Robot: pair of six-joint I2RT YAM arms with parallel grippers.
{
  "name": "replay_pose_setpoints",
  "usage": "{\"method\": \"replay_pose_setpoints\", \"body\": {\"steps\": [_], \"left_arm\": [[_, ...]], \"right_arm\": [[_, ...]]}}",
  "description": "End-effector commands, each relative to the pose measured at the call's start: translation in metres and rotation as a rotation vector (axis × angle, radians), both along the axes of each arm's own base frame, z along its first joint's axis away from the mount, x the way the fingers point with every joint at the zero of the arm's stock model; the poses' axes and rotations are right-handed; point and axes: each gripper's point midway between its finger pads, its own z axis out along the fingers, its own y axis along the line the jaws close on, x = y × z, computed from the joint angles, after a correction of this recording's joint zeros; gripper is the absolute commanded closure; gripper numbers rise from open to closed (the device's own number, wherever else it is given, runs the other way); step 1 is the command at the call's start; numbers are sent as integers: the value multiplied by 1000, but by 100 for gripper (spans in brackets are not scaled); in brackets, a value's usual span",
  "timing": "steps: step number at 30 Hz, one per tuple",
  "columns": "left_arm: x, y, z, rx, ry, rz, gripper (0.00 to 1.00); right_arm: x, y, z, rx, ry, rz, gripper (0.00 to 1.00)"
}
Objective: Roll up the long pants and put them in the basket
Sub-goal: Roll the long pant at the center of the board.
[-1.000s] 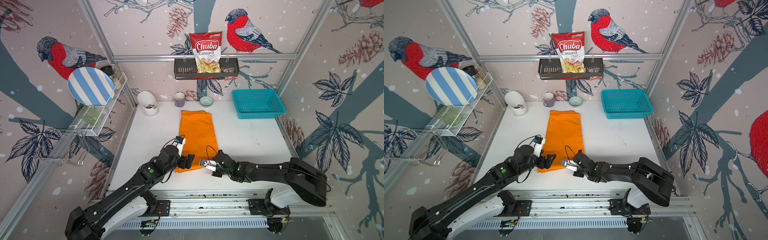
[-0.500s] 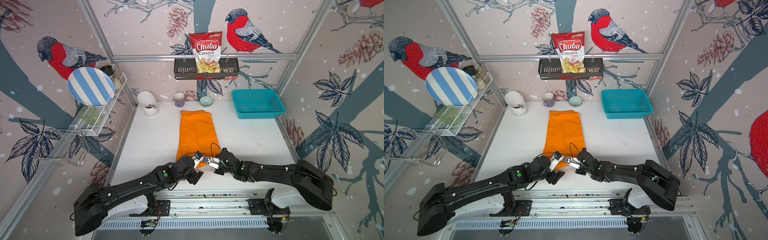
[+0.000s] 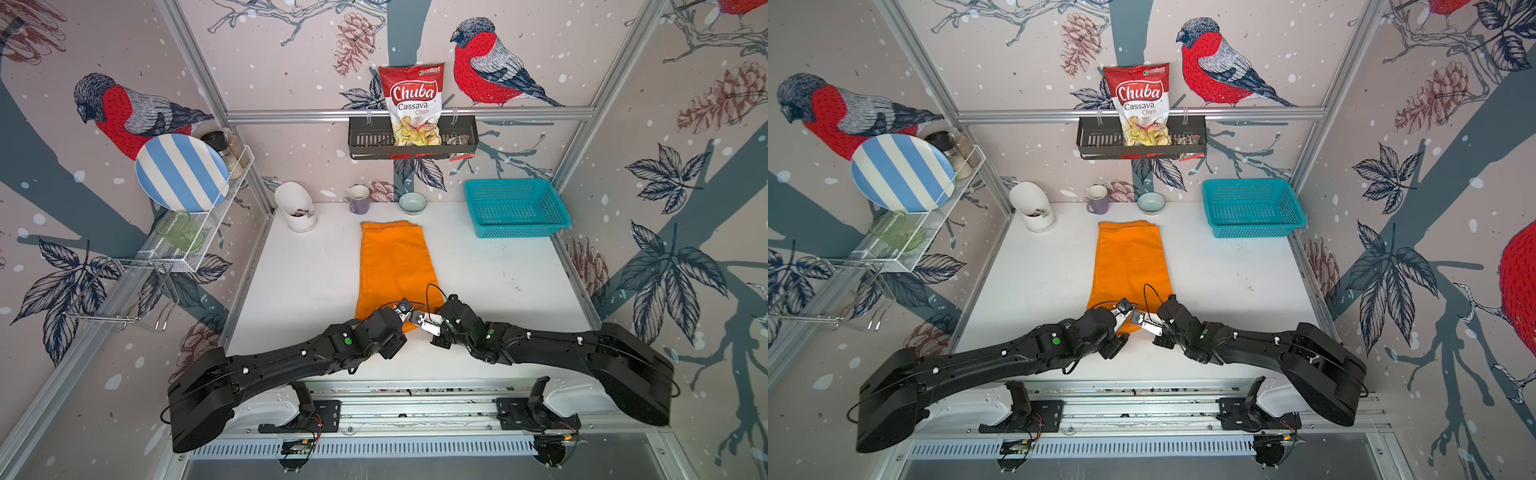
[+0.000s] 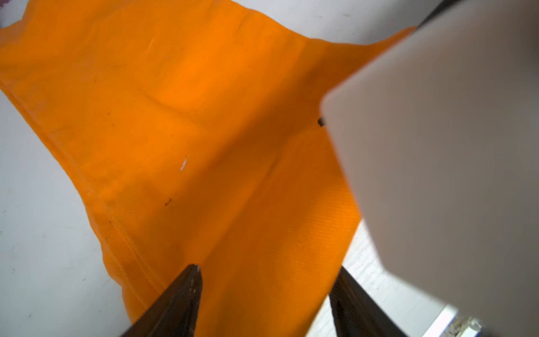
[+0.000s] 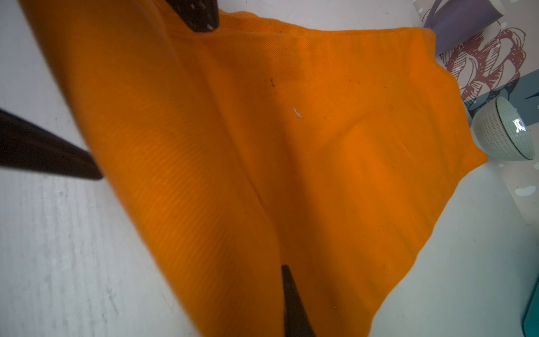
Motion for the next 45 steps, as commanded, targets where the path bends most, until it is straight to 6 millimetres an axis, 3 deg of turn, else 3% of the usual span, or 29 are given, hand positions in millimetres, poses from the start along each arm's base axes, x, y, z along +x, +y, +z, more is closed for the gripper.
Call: {"method": "replay_pose_setpoints", "body": {"steps": [1,6,12,16,22,25,30,38,45], "left_arm": [[1,-4,1,-3,-14,-36,40],[1,-9,-4,-9,28,-60,100],[-6,-39,10,-180,144,-134,100],[-7,-51,13,-270,281,-147,100],[6,-54,8,-368,609,-94,100],[9,-56,-2,-417,741,-86,100],[15,-60,-11,-454,844,-92,100],[33,-54,-6,-485,911,-66,100],[57,-48,-27,-421,954,2,100]], "right_arm": [[4,1,7,41,-4,-23,91],[8,-5,10,59,-4,-52,89],[14,-12,19,113,7,-97,65],[19,-18,43,205,21,-125,54],[9,-25,84,377,66,-114,46],[-2,-25,94,423,46,-64,43],[-1,-21,79,376,46,-35,43],[18,-15,26,199,175,-94,50],[19,-18,29,242,171,-76,50]]}}
